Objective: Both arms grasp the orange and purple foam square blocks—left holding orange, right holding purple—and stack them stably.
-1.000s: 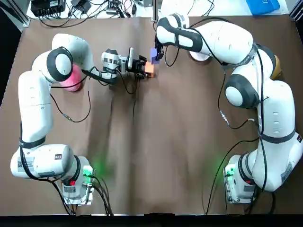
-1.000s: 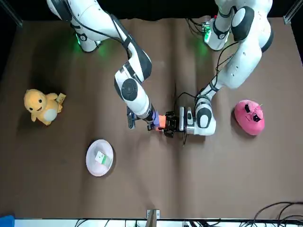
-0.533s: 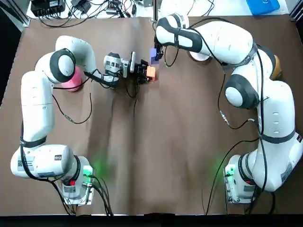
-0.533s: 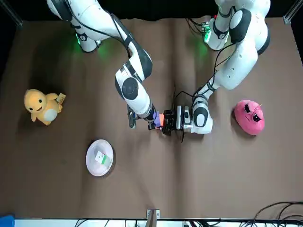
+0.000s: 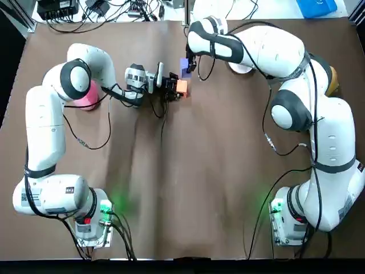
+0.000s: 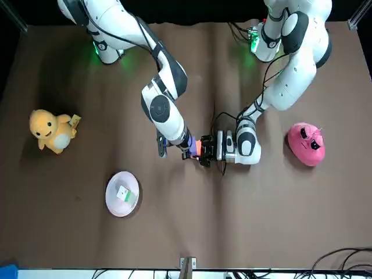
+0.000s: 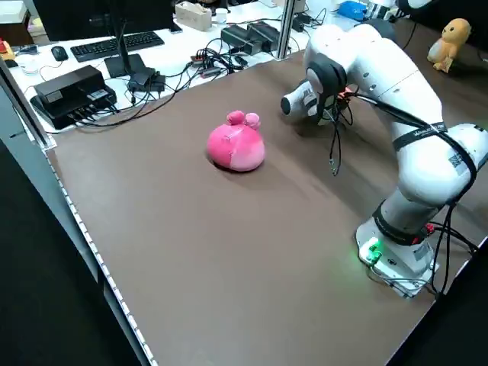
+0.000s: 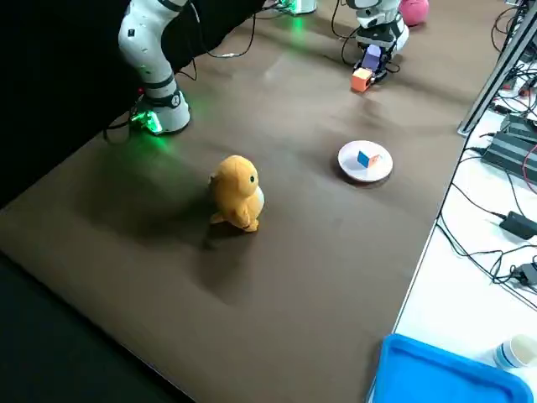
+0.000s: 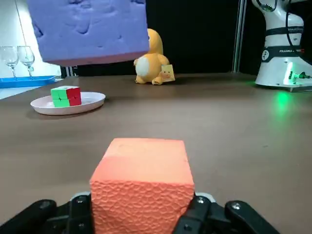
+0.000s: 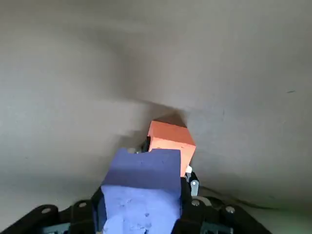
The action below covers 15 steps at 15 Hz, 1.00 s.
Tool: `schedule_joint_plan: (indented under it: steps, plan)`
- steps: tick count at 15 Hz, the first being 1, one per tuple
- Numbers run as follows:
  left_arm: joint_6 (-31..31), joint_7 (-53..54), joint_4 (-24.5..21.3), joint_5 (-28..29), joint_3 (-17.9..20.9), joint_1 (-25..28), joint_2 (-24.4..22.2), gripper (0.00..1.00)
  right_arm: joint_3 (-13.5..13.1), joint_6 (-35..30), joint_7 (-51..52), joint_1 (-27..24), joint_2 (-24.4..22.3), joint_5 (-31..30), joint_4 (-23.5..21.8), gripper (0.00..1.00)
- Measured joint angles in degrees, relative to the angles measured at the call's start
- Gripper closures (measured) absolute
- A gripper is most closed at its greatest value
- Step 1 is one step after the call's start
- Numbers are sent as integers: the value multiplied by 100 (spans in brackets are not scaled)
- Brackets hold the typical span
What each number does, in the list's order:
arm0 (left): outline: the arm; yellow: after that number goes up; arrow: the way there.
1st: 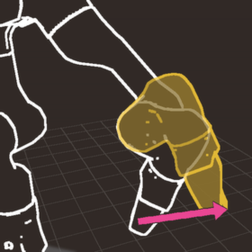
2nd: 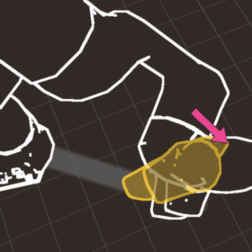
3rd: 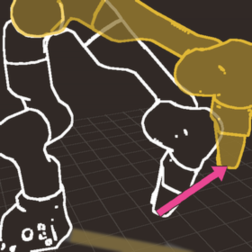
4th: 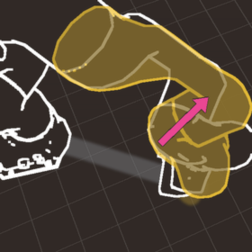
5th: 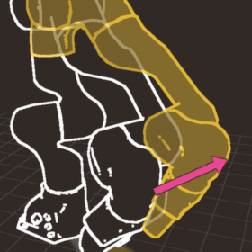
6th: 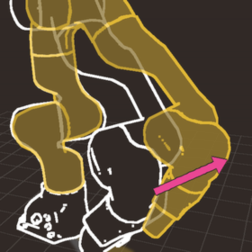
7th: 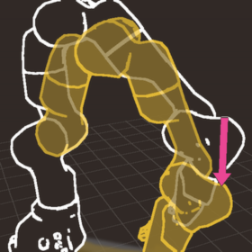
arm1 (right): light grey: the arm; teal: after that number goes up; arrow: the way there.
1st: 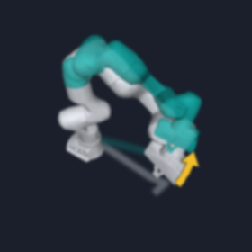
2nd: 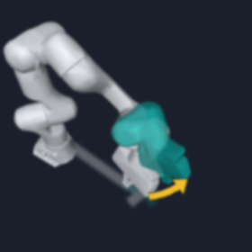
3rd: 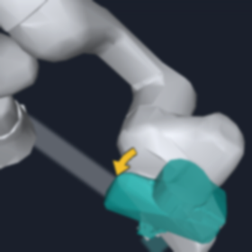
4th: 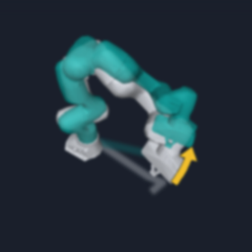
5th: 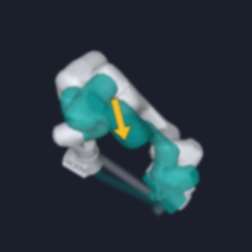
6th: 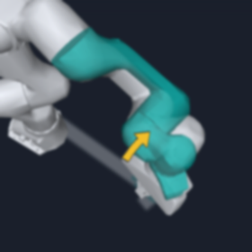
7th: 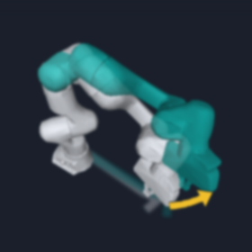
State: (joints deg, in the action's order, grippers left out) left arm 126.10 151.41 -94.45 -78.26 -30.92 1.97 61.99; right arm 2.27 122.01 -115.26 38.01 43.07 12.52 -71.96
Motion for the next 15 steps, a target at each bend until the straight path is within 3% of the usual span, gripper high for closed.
schedule_joint_plan:
  steps: [10, 15]
  plan:
    - [-2, -67, 3, -14, -2, 6, 13, 41, -16, 438, -498, 387, 210, -45, -30, 44]
    - [-14, -67, 3, -41, 8, 3, 19, 41, -172, 450, -554, 364, 227, -75, -128, 44]
